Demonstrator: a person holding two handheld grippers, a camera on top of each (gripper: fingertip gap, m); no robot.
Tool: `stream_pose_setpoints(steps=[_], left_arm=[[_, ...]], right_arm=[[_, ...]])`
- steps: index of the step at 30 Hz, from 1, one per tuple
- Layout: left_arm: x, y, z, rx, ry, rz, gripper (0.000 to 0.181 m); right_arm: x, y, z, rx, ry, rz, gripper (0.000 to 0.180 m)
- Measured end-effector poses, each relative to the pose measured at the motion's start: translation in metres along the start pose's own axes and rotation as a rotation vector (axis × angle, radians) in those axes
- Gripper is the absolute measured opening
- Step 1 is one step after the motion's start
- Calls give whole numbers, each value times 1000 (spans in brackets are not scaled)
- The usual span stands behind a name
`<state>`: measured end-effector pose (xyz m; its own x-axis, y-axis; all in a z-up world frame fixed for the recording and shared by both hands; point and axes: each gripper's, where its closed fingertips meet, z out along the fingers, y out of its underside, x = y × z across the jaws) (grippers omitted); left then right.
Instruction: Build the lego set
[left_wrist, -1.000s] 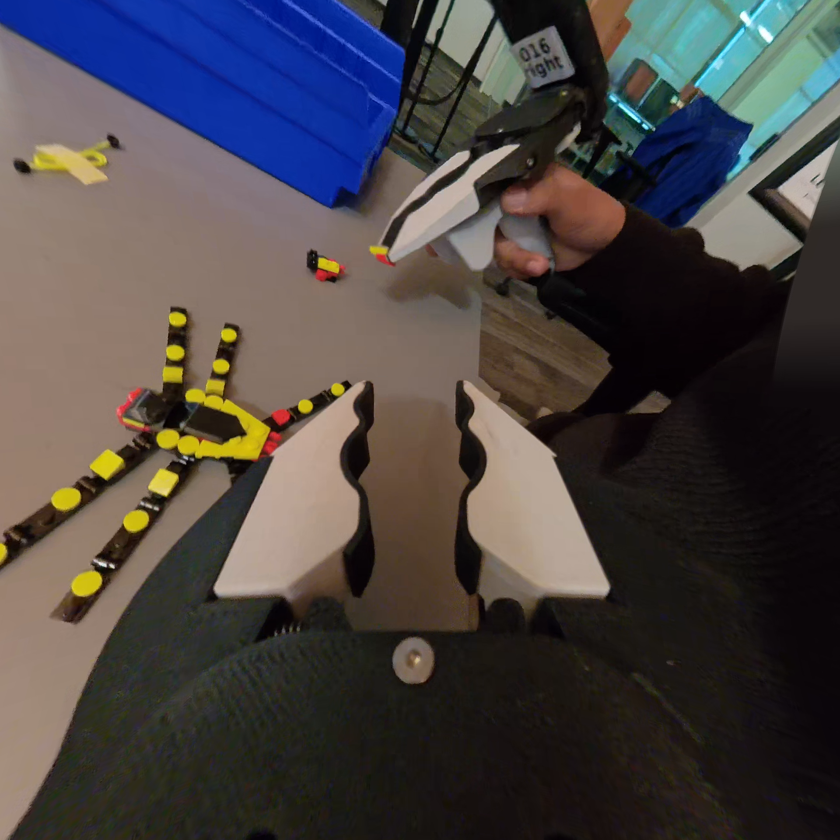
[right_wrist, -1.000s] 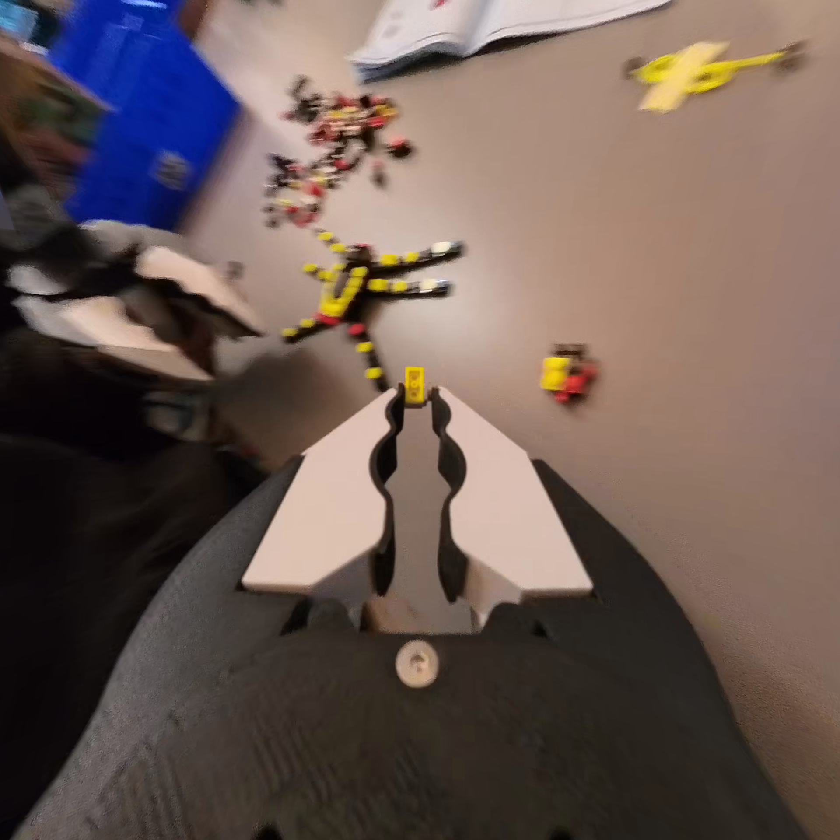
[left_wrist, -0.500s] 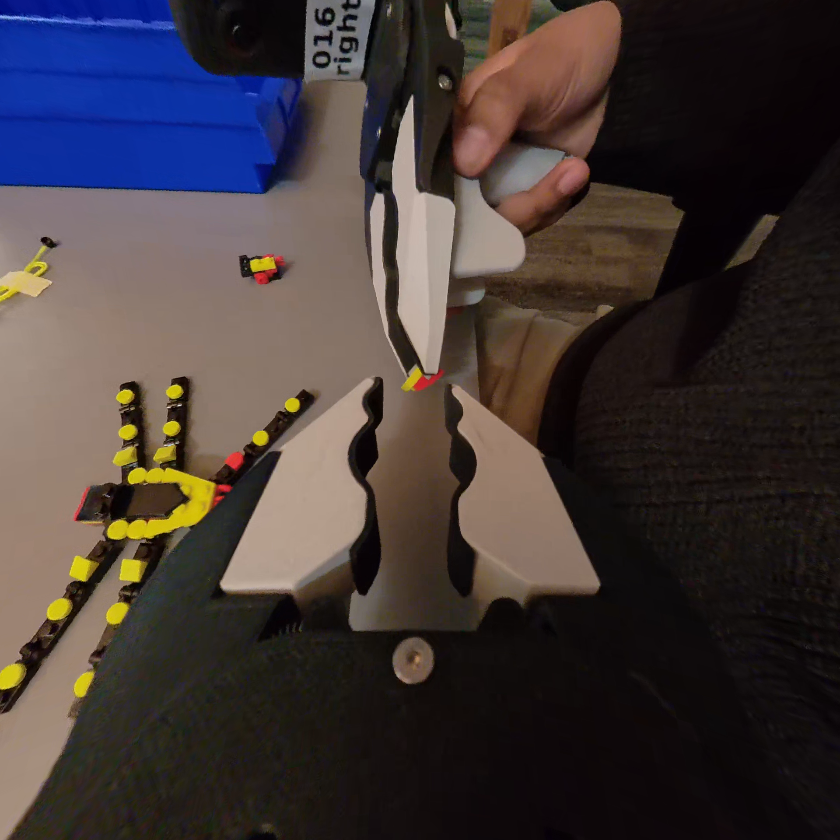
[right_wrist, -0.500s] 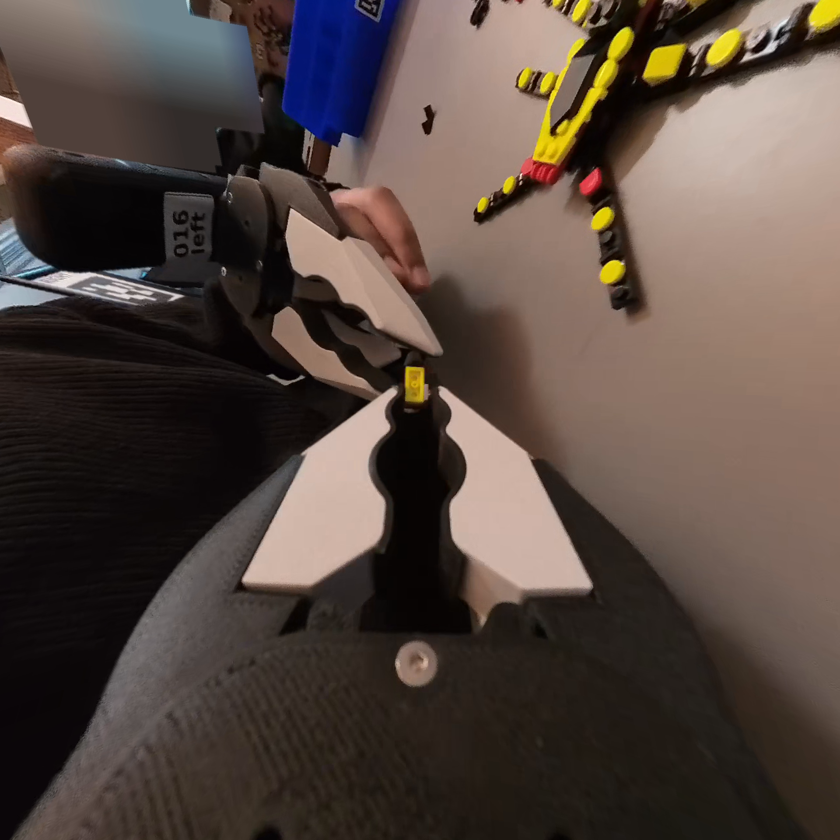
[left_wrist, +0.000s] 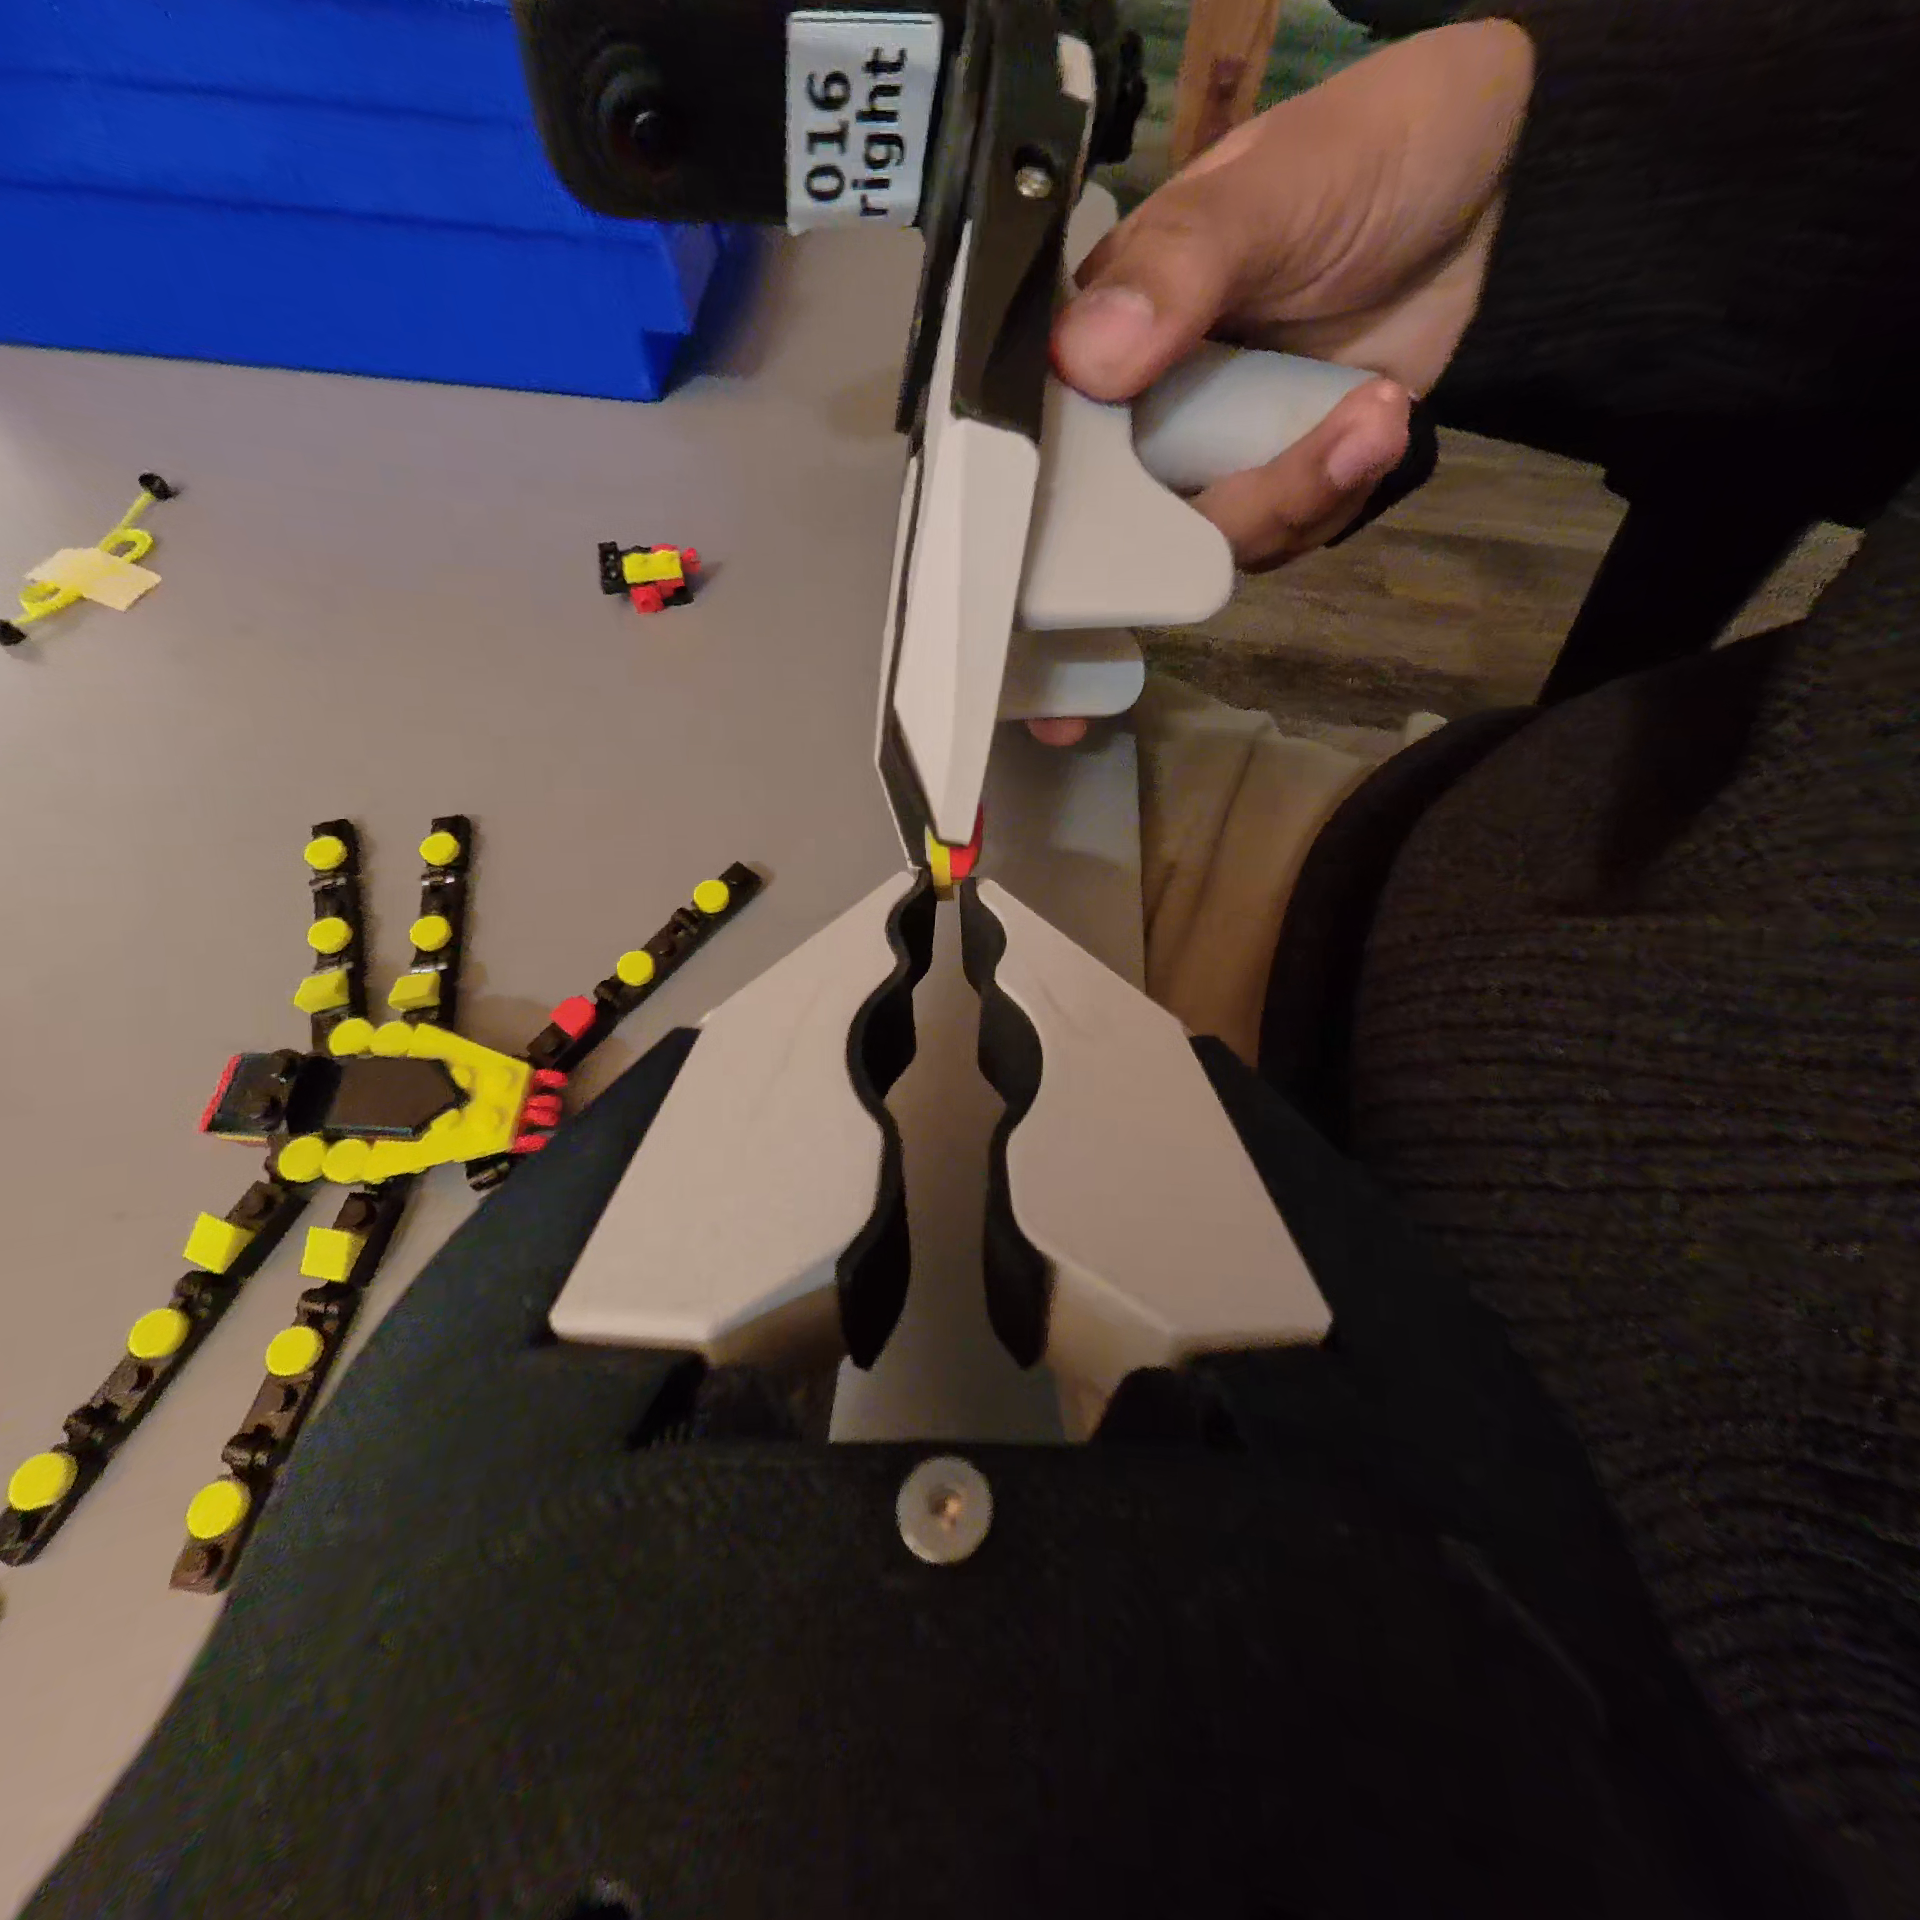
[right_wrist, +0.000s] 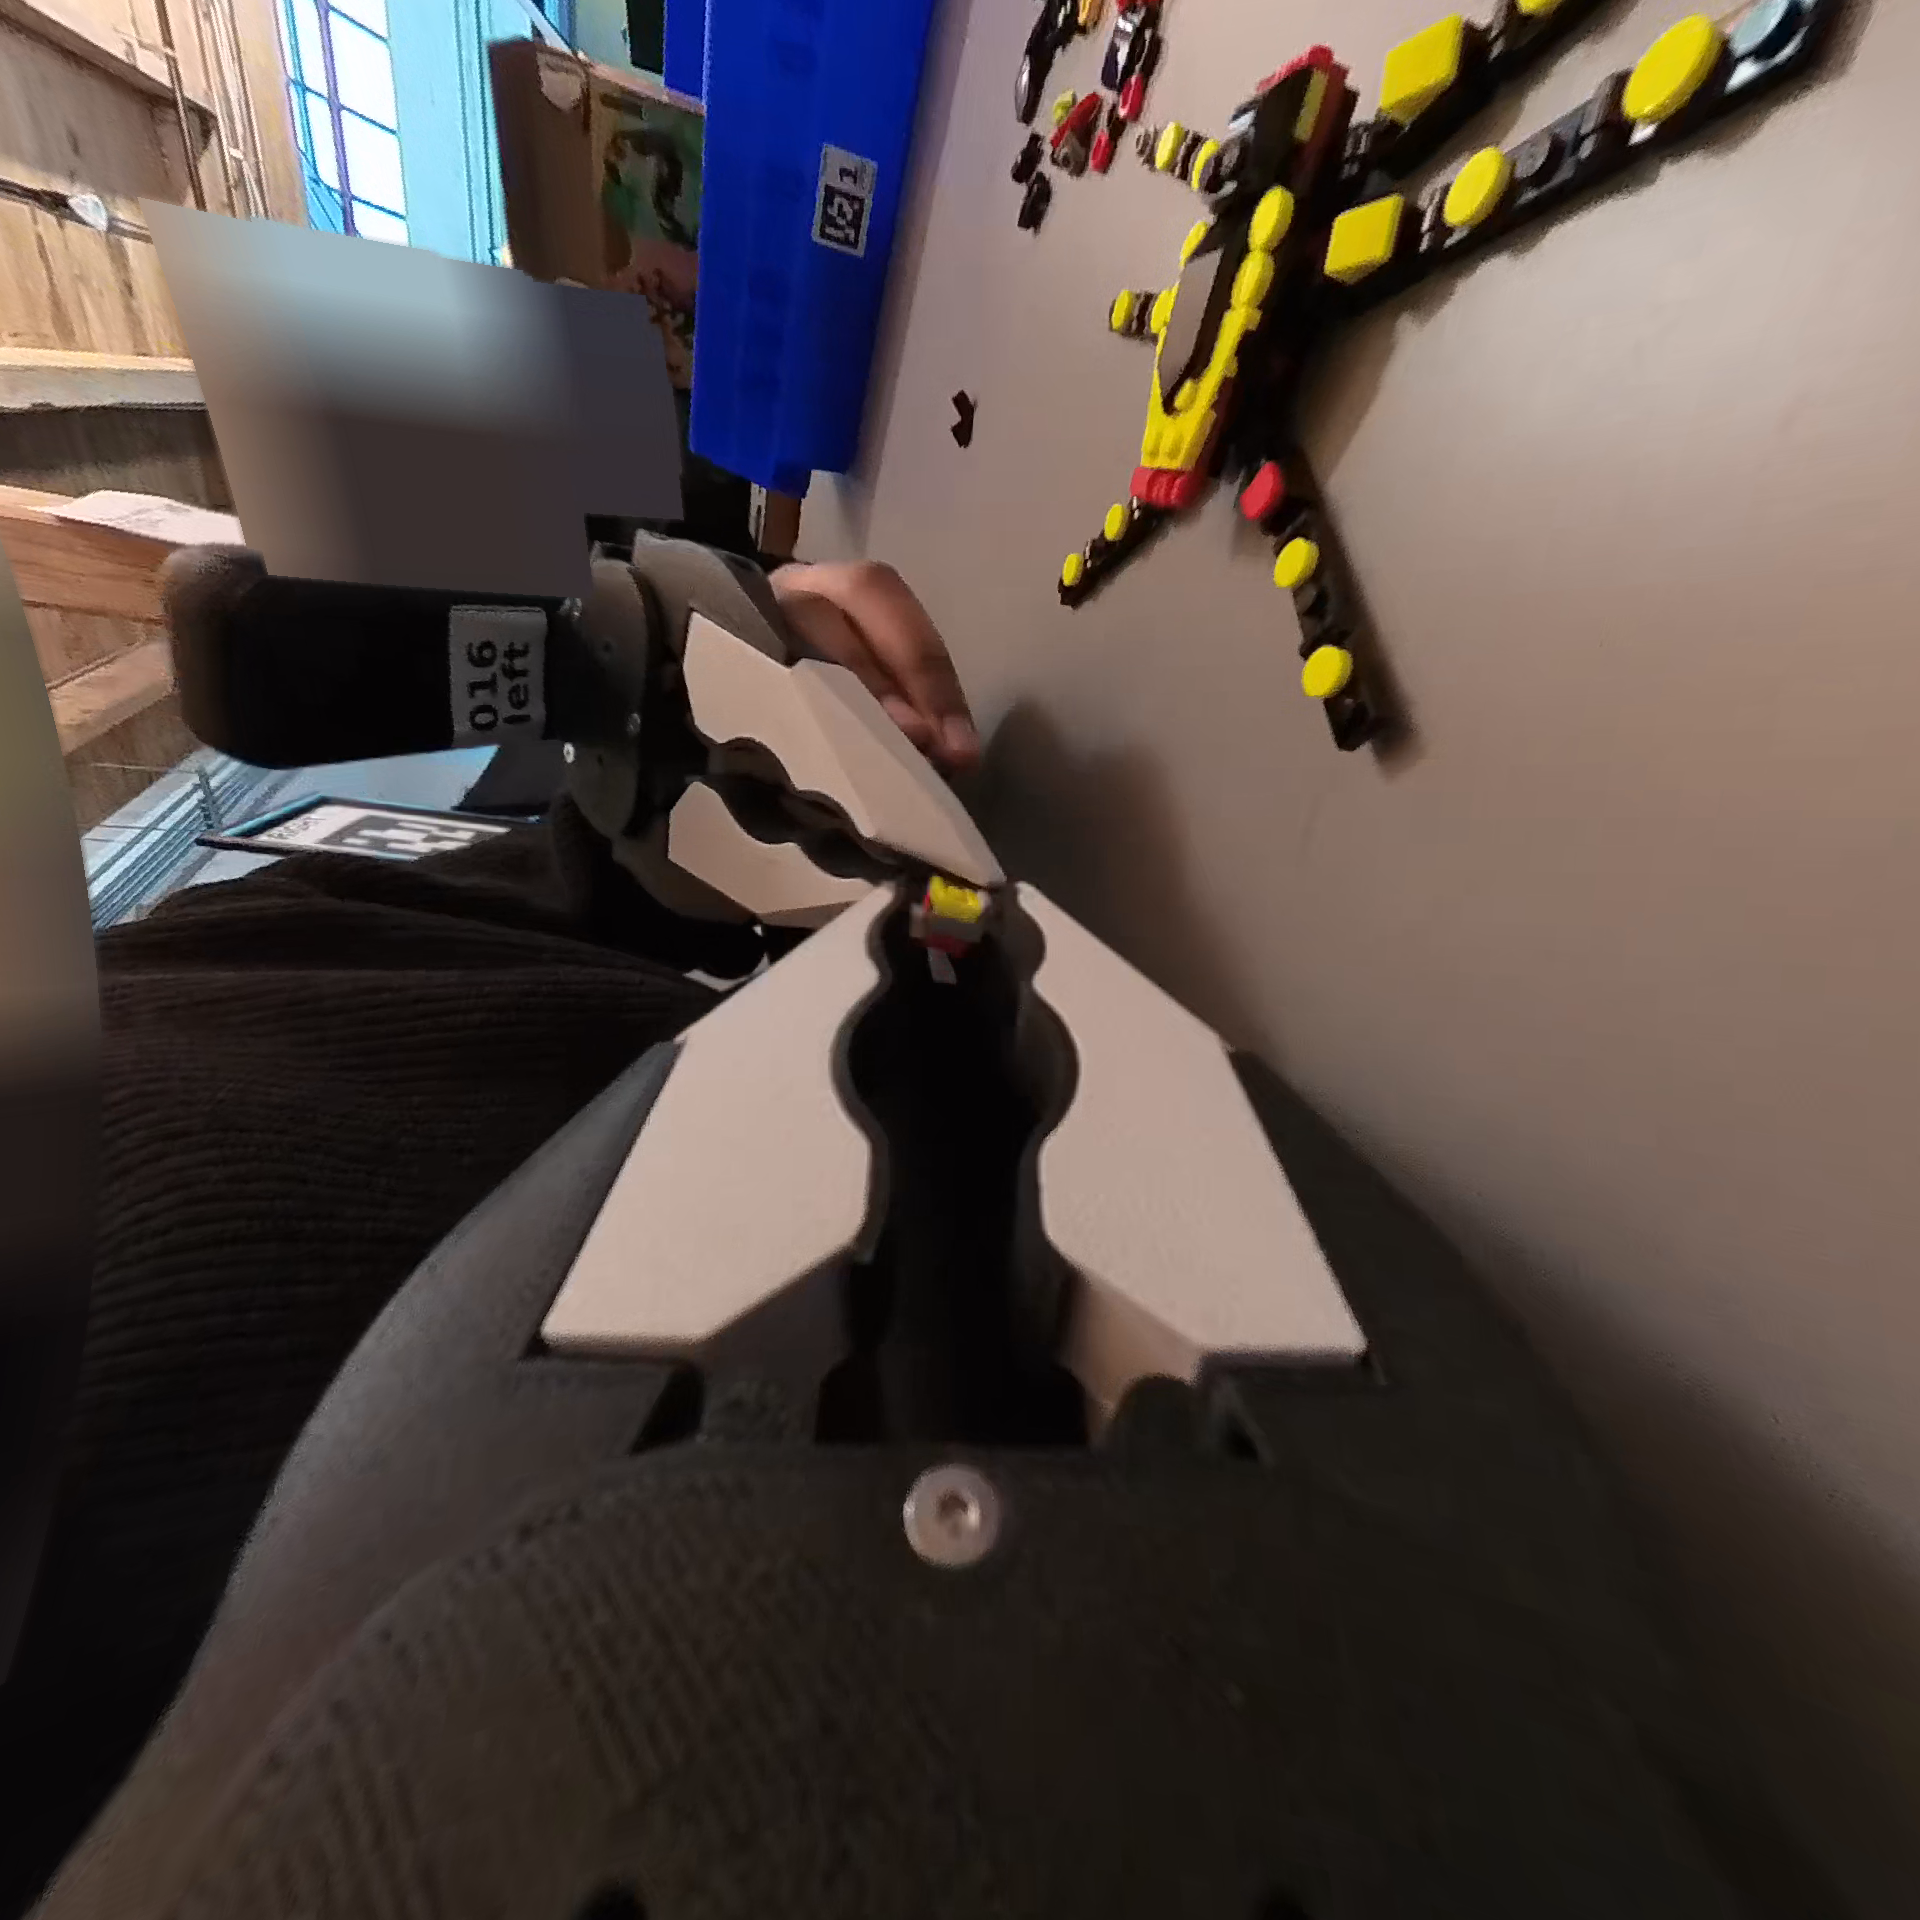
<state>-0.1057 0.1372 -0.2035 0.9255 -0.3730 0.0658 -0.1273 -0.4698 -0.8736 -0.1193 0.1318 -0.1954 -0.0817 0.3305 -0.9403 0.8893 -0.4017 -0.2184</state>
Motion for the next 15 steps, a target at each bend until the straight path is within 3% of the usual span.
stream_pose_setpoints(steps=[1,5,10,15], left_arm=[[-3,-1,0,4,-8,-24,2],[-22,-6,-4,44,-61,-140,2],[-45,-29,-18,208,-142,-293,2],[-53,-59,-36,404,-233,-269,2]], right_arm=[[-1,-3,-1,15,-6,2,22],[-7,-25,-17,151,-30,-28,40],[-24,-55,-37,414,150,-383,27],[-61,-57,-25,575,269,-676,22]])
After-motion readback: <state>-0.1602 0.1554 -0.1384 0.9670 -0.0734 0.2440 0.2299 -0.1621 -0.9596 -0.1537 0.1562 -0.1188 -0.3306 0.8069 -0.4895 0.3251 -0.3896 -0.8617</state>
